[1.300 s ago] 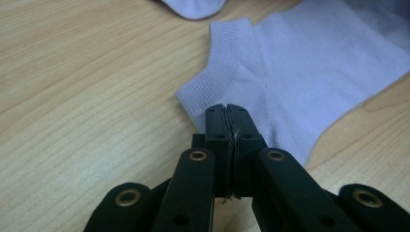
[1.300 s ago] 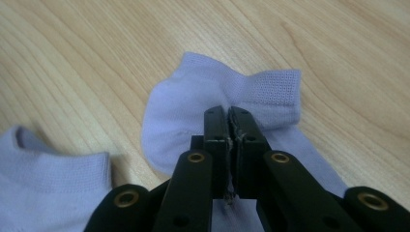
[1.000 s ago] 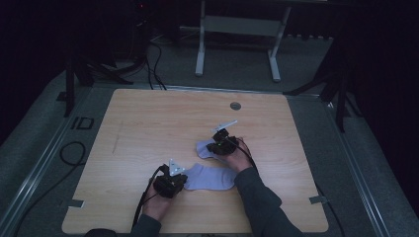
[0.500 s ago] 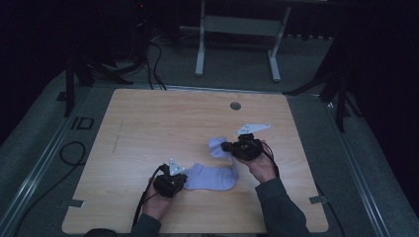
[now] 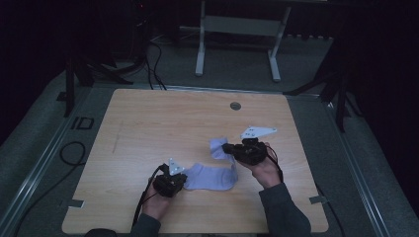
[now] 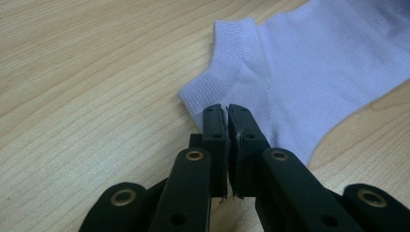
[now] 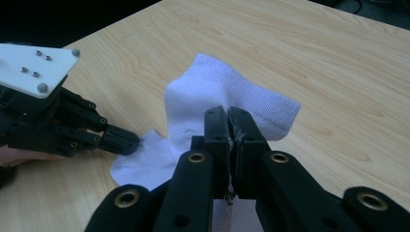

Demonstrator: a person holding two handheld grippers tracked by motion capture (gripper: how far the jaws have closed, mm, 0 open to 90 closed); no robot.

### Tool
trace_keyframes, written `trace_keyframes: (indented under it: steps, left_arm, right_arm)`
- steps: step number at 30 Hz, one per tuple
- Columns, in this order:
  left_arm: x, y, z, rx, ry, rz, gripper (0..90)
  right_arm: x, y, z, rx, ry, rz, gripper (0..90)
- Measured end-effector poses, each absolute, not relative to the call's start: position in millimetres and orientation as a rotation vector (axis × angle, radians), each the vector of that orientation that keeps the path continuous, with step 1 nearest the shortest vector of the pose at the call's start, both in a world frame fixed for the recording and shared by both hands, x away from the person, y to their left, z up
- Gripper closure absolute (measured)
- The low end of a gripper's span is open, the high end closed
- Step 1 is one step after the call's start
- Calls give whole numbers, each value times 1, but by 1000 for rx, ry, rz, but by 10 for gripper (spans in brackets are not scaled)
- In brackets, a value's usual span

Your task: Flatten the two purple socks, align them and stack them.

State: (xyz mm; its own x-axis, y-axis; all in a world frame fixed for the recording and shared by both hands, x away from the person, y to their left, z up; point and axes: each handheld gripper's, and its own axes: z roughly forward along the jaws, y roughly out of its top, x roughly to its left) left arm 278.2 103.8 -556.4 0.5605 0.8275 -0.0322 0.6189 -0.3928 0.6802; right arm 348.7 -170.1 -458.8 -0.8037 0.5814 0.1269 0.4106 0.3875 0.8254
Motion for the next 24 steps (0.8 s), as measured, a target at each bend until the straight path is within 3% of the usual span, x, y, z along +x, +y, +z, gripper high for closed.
trace_keyframes:
  steps: [6,17,24]
  left_arm:
    - [279,104,-556,2145,1153,411,864]
    - [279,105,-556,2142,1154,405,859]
    - [276,114,-541,1998,1128,436,787]
  right_arm:
    - [345,-164,-463,877,2475,1388,870]
    - [337,-128,-503,871,2565,1359,870]
    - [335,-119,-514,857,2590,1326,870]
